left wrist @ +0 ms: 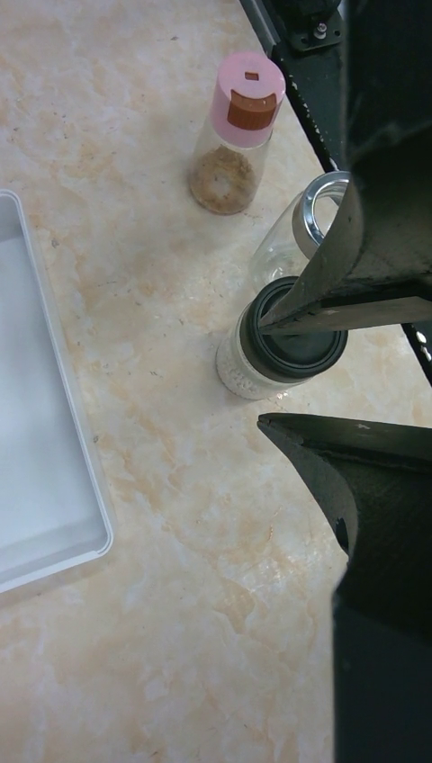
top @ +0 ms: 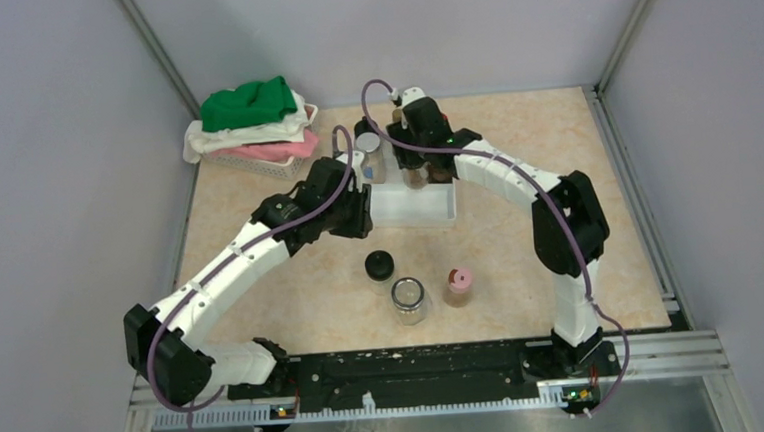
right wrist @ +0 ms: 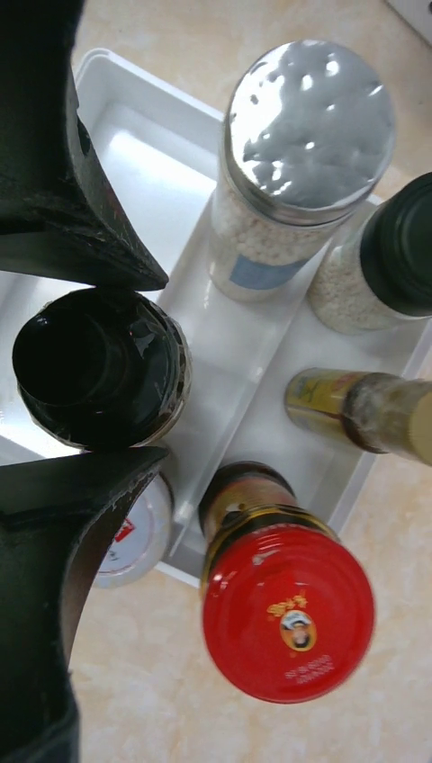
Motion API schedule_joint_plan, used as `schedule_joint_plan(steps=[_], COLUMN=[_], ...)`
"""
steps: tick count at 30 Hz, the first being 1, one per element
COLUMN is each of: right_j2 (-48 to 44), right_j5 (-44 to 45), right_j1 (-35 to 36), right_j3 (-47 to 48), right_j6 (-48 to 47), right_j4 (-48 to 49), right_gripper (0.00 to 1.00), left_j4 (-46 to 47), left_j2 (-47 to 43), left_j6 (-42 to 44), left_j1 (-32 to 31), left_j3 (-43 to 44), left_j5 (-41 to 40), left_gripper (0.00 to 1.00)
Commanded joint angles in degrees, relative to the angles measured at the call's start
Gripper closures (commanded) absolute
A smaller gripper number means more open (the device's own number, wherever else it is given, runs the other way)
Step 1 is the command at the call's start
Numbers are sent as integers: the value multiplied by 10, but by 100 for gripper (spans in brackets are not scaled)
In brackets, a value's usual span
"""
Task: Organize the condiment bottles
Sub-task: Place the bottle in the storage box.
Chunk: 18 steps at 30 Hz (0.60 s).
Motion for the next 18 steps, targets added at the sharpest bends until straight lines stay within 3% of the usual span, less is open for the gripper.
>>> schedule_joint_plan(steps=[1,11,18], right_j2=[22,62,68], right_j5=[-9,-20,-18], right_j1=[-10,-16,-18], right_j3=[79,125,89], right_j6=[-20,-22,-2], right_j4=[44,40,74], right_gripper=[75,75,75], left_j4=[27,29,22], left_j2=[18,41,30], left_j6=[11,19,21], left_j1=[-1,3,4], left_j3=[6,14,20], left_j5=[6,-3,-4], left_gripper=[56,55,56])
